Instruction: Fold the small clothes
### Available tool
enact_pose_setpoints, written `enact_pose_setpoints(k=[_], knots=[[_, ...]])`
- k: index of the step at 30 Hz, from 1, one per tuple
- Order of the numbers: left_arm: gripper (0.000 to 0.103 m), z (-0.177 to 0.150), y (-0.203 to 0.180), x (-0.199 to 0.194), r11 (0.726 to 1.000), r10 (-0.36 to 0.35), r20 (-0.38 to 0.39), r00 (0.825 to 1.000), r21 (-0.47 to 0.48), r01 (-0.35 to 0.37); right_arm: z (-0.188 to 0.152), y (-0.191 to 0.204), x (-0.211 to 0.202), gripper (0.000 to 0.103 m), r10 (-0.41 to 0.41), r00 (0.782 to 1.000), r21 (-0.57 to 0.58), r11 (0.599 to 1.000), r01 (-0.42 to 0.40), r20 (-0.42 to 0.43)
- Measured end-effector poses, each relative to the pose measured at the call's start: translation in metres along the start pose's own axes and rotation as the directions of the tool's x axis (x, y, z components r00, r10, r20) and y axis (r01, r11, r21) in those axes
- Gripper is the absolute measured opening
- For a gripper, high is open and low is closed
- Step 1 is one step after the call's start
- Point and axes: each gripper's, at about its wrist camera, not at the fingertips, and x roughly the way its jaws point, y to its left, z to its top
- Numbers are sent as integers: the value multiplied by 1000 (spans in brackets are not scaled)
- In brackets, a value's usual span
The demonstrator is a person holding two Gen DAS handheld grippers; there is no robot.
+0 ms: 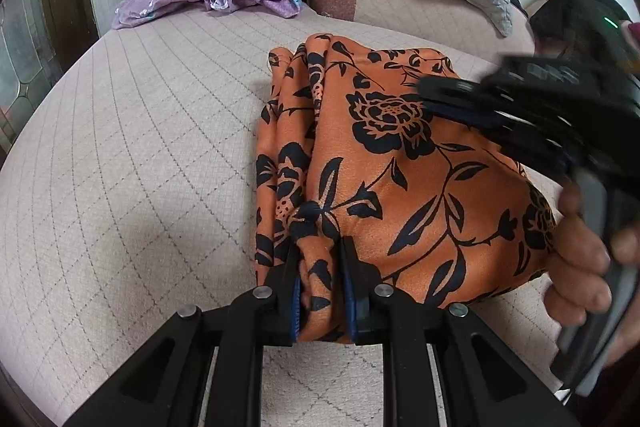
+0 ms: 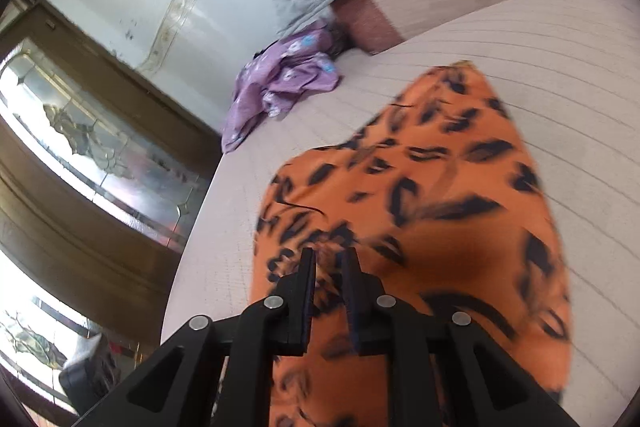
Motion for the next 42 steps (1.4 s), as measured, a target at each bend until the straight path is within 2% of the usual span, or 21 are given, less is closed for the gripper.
enact_pose_setpoints(k=[1,3,4,6,9,11,12,13,15,16,19,21,25,26,27,28,30,36,40,42], knots=[[18,0,1,0,1000,-1,-1,1000,-1,1,5,2,13,16,7,999,-6,1000,-7,-45],[18,1,1,0,1000,-2,3,1000,0,2,11,-1,50,15,-49,980,-16,999,47,-190],[18,1,1,1,1000,-4,5,1000,1,4,13,-4,62,15,-60,974,-20,998,57,-218],[18,3,3,0,1000,-11,2,1000,2,11,17,-8,67,14,-17,981,-24,1000,13,-193],[18,9,6,-8,1000,-30,-6,1000,-1,30,16,-8,63,14,-7,983,-10,1000,5,-184],[19,18,10,-26,999,-34,62,997,16,34,14,-6,51,15,-13,986,-28,1000,8,-169],[26,21,12,-34,1000,-20,107,994,21,18,14,-5,43,15,-3,988,-24,1000,-1,-157],[38,26,14,-44,999,17,171,985,25,-21,11,-5,33,16,13,990,-24,1000,-17,-138],[49,36,15,-49,996,71,235,969,28,-80,13,-7,3,17,25,997,-41,999,-28,-66],[49,41,15,-47,995,85,243,966,33,-96,15,-10,-8,17,18,999,-44,999,-19,-33],[49,58,2,-24,993,89,213,973,57,-104,23,-28,-38,17,-37,998,-12,999,38,60],[49,68,-10,-1,992,91,161,983,76,-105,25,-43,-49,17,-54,994,28,998,51,92],[49,73,-17,36,988,142,75,987,55,-146,21,-64,-51,17,-56,994,87,995,47,97],[51,74,-13,49,986,160,30,987,47,-161,20,-67,-47,17,-56,995,96,994,47,87],[53,74,-11,53,987,157,21,987,43,-158,18,-72,-41,17,-74,995,110,992,66,67],[58,72,-9,55,987,157,28,987,39,-158,16,-79,-33,15,-97,994,132,987,91,44],[62,71,-10,57,983,175,39,984,50,-177,10,-89,-24,15,-89,995,166,983,82,36],[62,71,-3,42,990,141,44,989,10,-142,14,-76,-38,15,-110,994,129,986,107,23],[62,66,-3,18,988,147,110,983,32,-151,6,-59,-68,17,-55,997,112,993,48,55],[62,58,-2,14,984,169,109,980,44,-174,-5,-48,-80,18,-37,997,84,996,32,61]])
